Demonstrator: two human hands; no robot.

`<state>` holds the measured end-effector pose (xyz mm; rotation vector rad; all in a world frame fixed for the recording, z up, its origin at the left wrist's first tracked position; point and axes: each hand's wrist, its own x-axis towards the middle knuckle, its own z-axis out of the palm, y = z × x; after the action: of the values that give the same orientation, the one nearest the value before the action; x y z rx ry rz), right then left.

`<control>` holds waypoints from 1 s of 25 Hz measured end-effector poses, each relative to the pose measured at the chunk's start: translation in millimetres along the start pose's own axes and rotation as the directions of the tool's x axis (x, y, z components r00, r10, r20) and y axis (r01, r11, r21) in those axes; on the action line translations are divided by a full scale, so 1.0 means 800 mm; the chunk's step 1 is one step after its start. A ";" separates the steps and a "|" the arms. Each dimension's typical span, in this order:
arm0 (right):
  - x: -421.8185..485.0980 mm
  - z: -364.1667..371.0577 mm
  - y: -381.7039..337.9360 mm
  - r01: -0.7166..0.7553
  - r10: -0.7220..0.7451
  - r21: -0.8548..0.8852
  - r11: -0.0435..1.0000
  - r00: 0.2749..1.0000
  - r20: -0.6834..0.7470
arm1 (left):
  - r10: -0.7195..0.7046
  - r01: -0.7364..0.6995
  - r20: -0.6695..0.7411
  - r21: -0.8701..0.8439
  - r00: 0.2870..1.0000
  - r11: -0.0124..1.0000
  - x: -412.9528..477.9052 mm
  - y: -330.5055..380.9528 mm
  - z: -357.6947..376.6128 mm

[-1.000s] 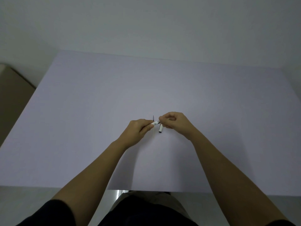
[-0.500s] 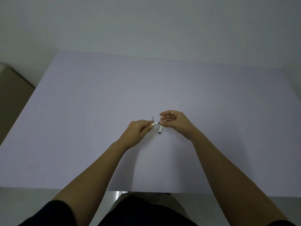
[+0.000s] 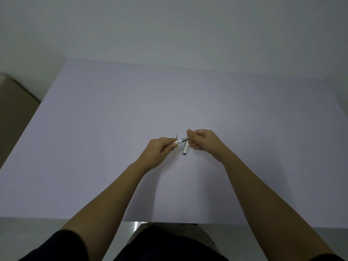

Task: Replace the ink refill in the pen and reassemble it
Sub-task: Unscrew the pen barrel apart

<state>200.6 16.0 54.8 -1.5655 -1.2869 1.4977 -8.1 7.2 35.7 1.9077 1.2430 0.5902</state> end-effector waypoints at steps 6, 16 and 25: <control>0.005 -0.007 -0.002 0.003 -0.004 0.027 1.000 0.999 0.042 | -0.020 0.020 -0.011 -0.034 1.000 0.999 -0.002 -0.005 0.001; 0.005 0.000 -0.009 -0.008 0.012 0.238 0.971 1.000 -0.016 | -0.104 0.101 -0.015 -0.153 0.994 0.983 -0.004 -0.004 0.004; 0.006 0.007 -0.024 0.077 -0.077 0.165 0.983 0.997 -0.007 | -0.133 0.114 -0.060 -0.250 0.989 0.961 -0.004 0.002 0.015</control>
<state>190.1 25.7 69.6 -1.3948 -1.1766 1.5145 -0.1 0.1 29.7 1.6032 1.2630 0.7213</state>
